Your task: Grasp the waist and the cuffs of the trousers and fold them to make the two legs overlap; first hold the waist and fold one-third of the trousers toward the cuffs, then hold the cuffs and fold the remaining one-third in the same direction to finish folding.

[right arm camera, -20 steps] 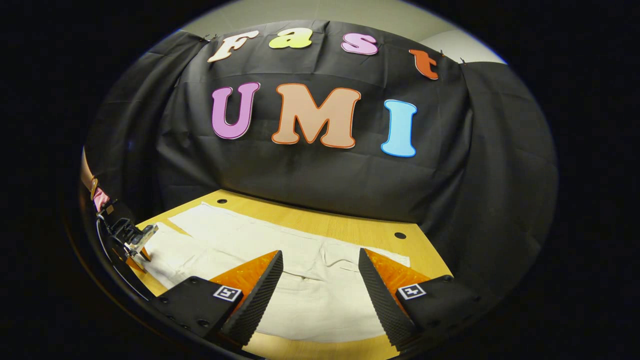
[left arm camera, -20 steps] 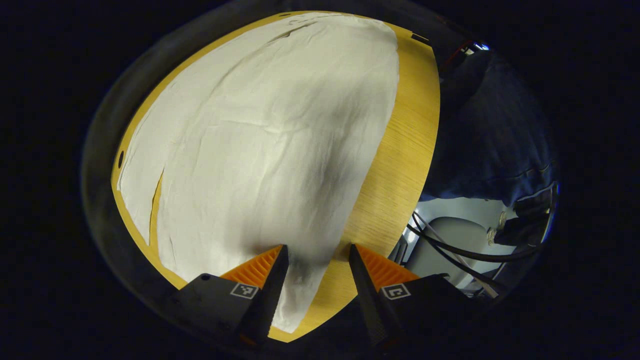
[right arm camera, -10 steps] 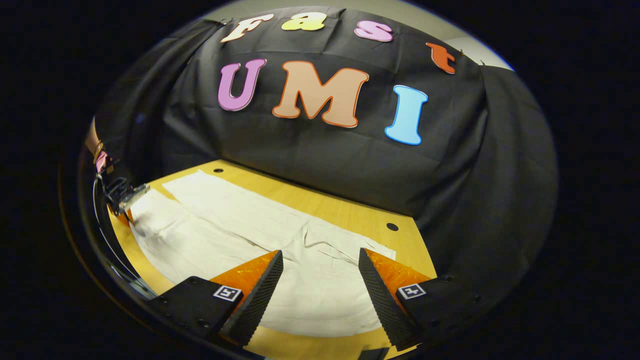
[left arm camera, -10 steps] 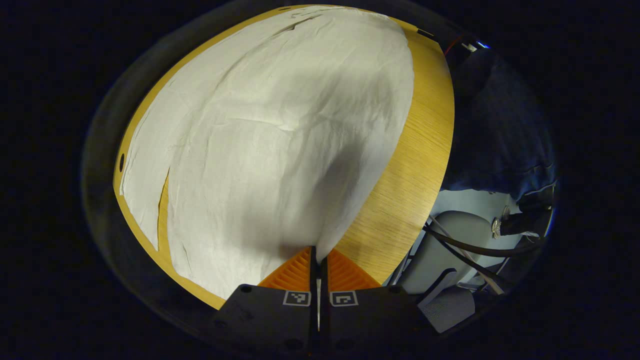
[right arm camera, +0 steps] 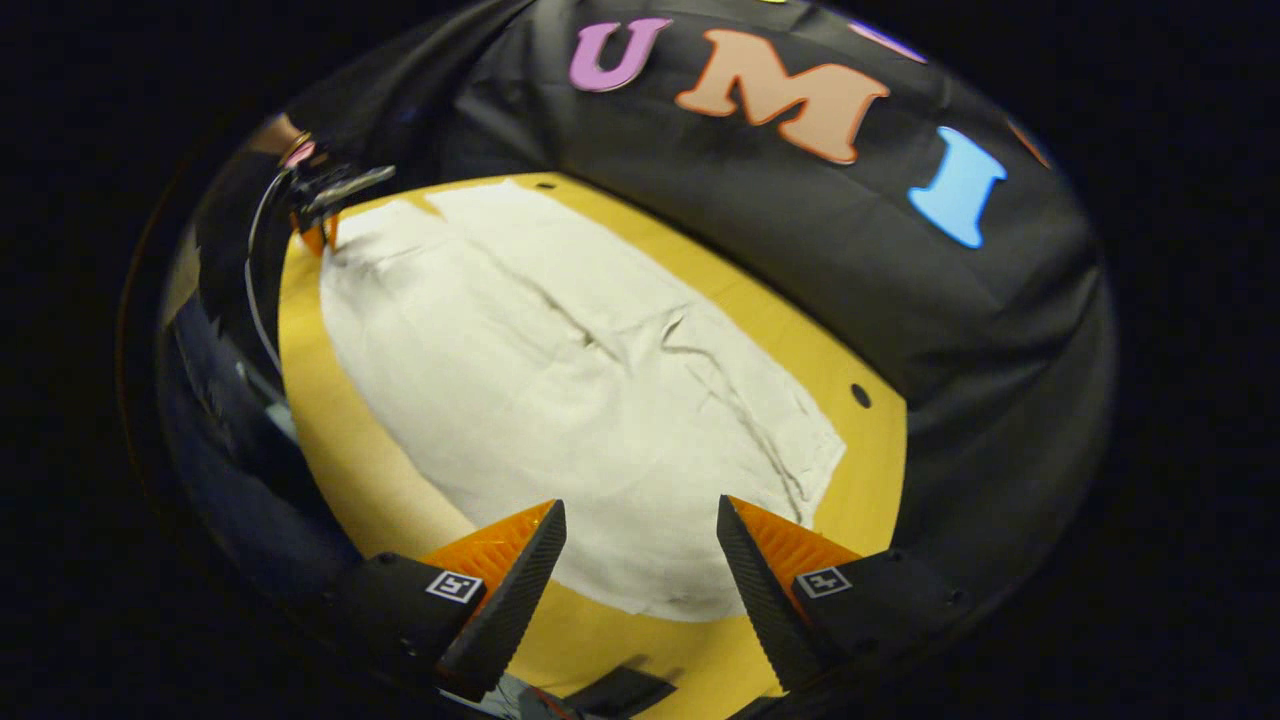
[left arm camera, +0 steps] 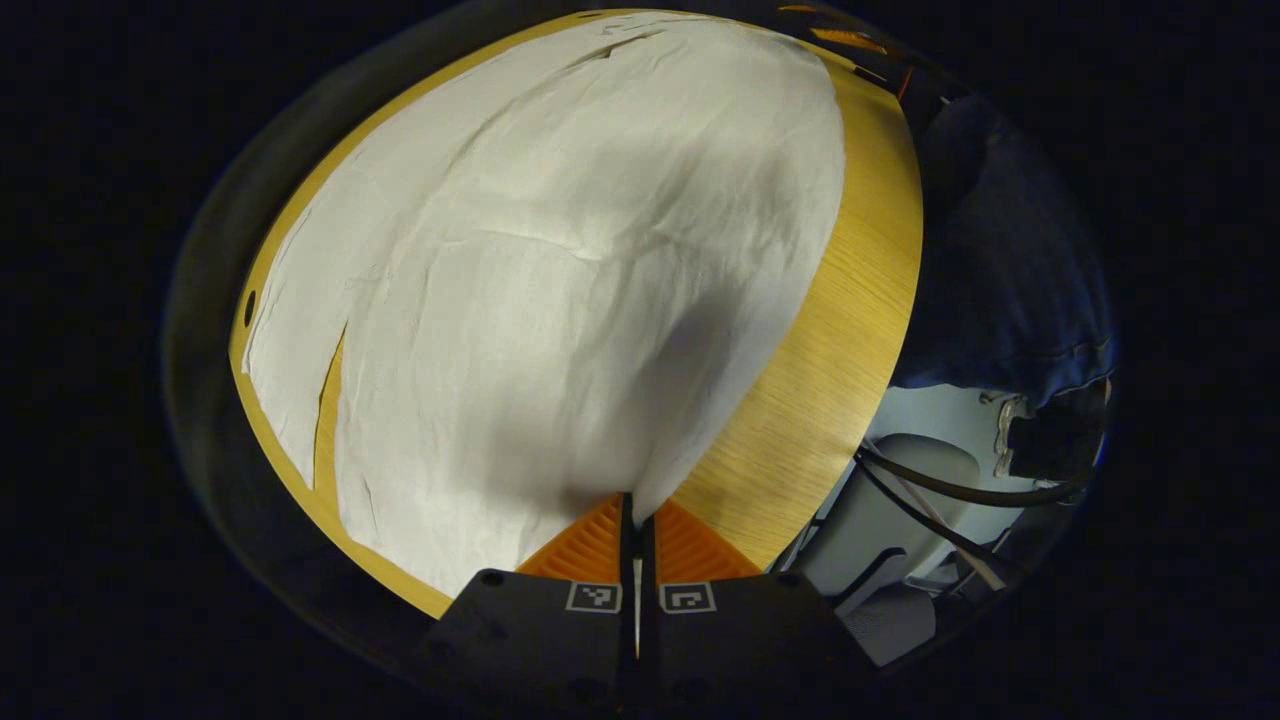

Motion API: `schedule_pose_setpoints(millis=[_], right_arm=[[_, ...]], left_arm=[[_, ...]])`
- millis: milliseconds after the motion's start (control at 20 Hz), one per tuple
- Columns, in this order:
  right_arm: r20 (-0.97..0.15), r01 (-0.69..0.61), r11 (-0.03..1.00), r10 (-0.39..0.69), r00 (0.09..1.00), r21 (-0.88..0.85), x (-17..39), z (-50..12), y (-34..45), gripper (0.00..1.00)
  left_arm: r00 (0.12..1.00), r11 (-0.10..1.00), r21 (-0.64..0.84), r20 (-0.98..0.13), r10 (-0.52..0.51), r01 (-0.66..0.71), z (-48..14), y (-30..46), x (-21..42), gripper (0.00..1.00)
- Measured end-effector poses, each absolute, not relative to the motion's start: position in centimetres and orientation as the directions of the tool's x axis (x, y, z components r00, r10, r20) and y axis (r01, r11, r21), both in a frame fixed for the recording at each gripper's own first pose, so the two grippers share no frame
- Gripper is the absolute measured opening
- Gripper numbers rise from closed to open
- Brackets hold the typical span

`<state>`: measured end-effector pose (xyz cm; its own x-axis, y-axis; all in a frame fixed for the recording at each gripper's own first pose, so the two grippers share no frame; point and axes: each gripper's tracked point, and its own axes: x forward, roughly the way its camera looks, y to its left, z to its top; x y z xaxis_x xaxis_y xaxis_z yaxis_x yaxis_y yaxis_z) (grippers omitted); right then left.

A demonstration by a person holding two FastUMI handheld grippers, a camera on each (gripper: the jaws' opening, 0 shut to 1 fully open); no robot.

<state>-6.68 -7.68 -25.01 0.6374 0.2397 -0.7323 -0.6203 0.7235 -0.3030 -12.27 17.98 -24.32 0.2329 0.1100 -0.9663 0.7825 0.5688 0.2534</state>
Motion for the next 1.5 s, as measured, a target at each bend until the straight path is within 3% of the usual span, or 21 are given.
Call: schedule_pose_setpoints(millis=[250,550,700,850,900,950,1000,1050,1150,1250,1500], right_arm=[[-0.873,-0.808,0.544,0.256,0.416,-0.225,-9.5,-29.9,-7.5,0.98],[-0.945,-0.859,0.508,0.247,0.216,-0.063,-10.0,-32.8,-7.5,0.97],[-0.949,-0.869,0.491,0.241,0.201,-0.060,-9.4,-32.7,-7.4,0.85],[-0.958,-0.864,0.498,0.210,0.197,-0.068,-9.6,-32.9,-7.4,0.82],[-0.960,-0.866,0.494,0.200,0.195,-0.073,-9.7,-32.9,-7.5,0.74],[-0.962,-0.871,0.485,0.194,0.194,-0.078,-9.8,-32.8,-7.4,0.74],[-0.963,-0.874,0.480,0.188,0.194,-0.083,-9.8,-32.7,-7.5,0.60],[-0.962,-0.873,0.479,0.181,0.203,-0.094,-9.6,-32.6,-7.5,0.60],[-0.956,-0.861,0.489,0.156,0.248,-0.144,-8.8,-32.7,-8.1,0.29],[-0.954,-0.852,0.501,0.148,0.260,-0.154,-8.9,-32.7,-8.1,0.13],[-0.945,-0.786,0.594,0.127,0.303,-0.172,-8.5,-32.6,-8.3,0.07]], left_arm=[[0.232,0.598,0.259,-0.965,0.123,0.758,-24.3,17.9,-12.3,0.00],[0.226,0.608,0.263,-0.964,0.139,0.749,-24.4,17.7,-11.8,0.00],[0.212,0.610,0.255,-0.967,0.144,0.750,-24.5,17.4,-11.1,0.00],[0.197,0.621,0.241,-0.970,0.140,0.746,-24.7,16.8,-10.0,0.00],[0.192,0.624,0.236,-0.972,0.138,0.745,-24.7,16.5,-9.6,0.00],[0.188,0.626,0.231,-0.973,0.136,0.744,-24.8,16.3,-9.1,0.00],[0.185,0.629,0.228,-0.974,0.134,0.744,-24.8,16.0,-8.6,0.00],[0.184,0.630,0.226,-0.974,0.132,0.743,-25.1,16.7,-10.3,0.00],[0.181,0.631,0.220,-0.975,0.127,0.743,-24.7,16.4,-8.9,0.00],[0.181,0.635,0.217,-0.976,0.123,0.741,-24.8,16.3,-9.1,0.00],[0.191,0.635,0.222,-0.974,0.118,0.740,-24.8,16.3,-9.1,0.00]])
